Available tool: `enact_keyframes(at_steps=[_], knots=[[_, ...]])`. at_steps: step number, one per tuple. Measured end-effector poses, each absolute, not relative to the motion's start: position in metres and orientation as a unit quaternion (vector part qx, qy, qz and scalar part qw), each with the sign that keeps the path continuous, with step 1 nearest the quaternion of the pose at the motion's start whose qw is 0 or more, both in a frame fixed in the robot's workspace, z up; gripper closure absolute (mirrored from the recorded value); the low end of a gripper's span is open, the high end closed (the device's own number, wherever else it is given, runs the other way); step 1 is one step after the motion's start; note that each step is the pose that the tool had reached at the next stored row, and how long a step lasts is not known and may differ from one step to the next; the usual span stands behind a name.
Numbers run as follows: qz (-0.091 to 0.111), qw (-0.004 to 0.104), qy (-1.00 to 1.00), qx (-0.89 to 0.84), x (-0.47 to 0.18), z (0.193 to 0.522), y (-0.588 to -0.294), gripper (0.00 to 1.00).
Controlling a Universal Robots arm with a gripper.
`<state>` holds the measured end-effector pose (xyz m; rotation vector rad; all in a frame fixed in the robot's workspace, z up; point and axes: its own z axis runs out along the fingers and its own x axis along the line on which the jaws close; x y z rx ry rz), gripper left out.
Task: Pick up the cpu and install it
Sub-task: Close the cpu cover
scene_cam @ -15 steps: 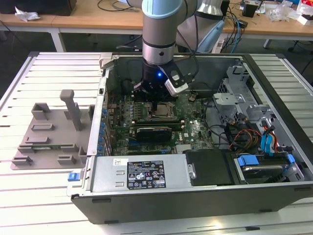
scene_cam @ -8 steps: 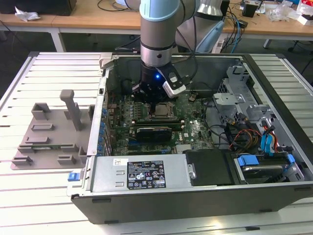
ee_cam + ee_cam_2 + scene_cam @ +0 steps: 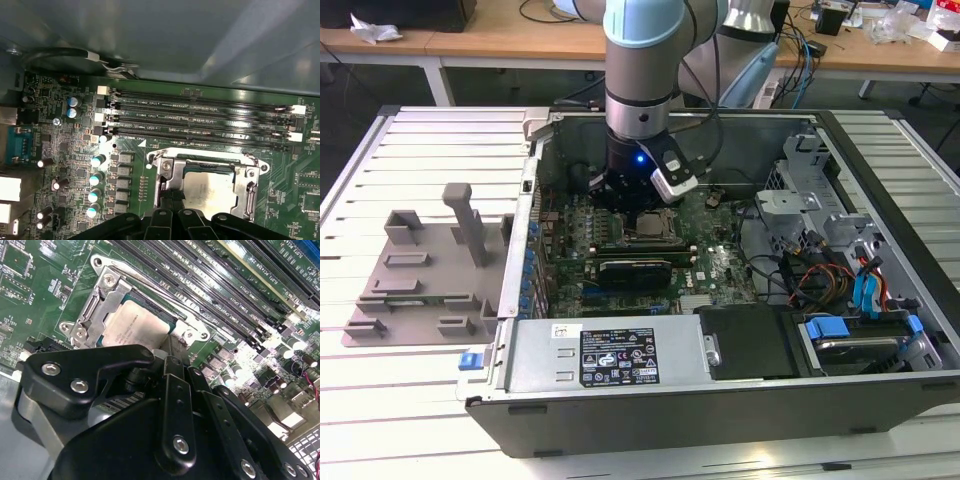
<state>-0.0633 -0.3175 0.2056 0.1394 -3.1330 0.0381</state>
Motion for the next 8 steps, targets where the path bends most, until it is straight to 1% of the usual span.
enact_keyframes(at_steps=[8], knots=[[0.012,0.003,-0.999,0.044,-0.0634,0.2046,-0.3175,0.89]])
